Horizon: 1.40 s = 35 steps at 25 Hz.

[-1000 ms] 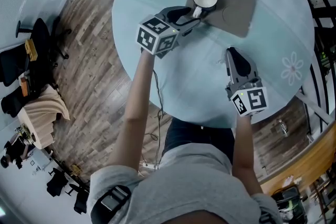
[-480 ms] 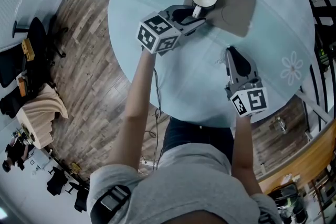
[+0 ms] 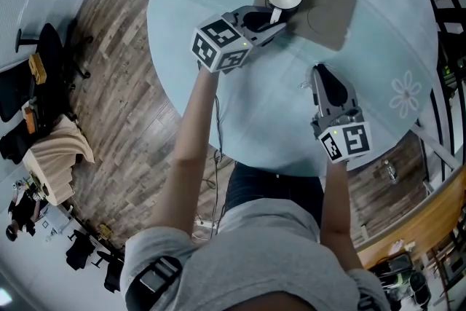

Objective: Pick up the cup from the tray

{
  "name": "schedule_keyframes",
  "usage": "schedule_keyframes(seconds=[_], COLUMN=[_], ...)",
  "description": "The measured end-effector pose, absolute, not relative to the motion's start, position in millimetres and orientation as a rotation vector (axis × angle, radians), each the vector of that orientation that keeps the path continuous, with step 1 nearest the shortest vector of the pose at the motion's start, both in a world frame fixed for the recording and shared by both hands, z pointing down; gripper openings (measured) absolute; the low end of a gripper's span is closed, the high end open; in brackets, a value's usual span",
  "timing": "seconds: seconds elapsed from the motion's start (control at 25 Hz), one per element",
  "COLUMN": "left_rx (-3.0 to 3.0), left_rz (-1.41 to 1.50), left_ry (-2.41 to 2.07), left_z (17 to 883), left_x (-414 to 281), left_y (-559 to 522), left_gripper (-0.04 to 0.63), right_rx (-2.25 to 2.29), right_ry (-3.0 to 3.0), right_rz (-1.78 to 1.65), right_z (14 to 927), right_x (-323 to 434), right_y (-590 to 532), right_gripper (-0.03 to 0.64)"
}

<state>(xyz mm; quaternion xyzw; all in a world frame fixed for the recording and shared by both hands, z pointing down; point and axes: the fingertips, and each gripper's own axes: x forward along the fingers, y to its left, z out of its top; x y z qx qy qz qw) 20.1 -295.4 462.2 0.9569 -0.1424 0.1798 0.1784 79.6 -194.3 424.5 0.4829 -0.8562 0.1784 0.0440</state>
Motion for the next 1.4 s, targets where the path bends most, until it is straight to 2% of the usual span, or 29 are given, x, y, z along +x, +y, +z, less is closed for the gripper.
schedule_keyframes(seconds=[0.56,1.4], left_rx=[2.800,2.780], left_rz=[0.336,0.125], left_ry=[-0.421,-0.511], left_z=[449.3,400.1], left_x=[33.6,5.9], left_y=[-289.0,-257.3], left_gripper=[0.049,0.050], right_rx=[1.500,1.520], right_ry=[-2.601,-2.678], right_rz=[0.557,0.496], right_z=[428.9,399.7], right_x=[85.4,79.8], right_y=[-195.6,-192.7], right_gripper=[0.035,0.035])
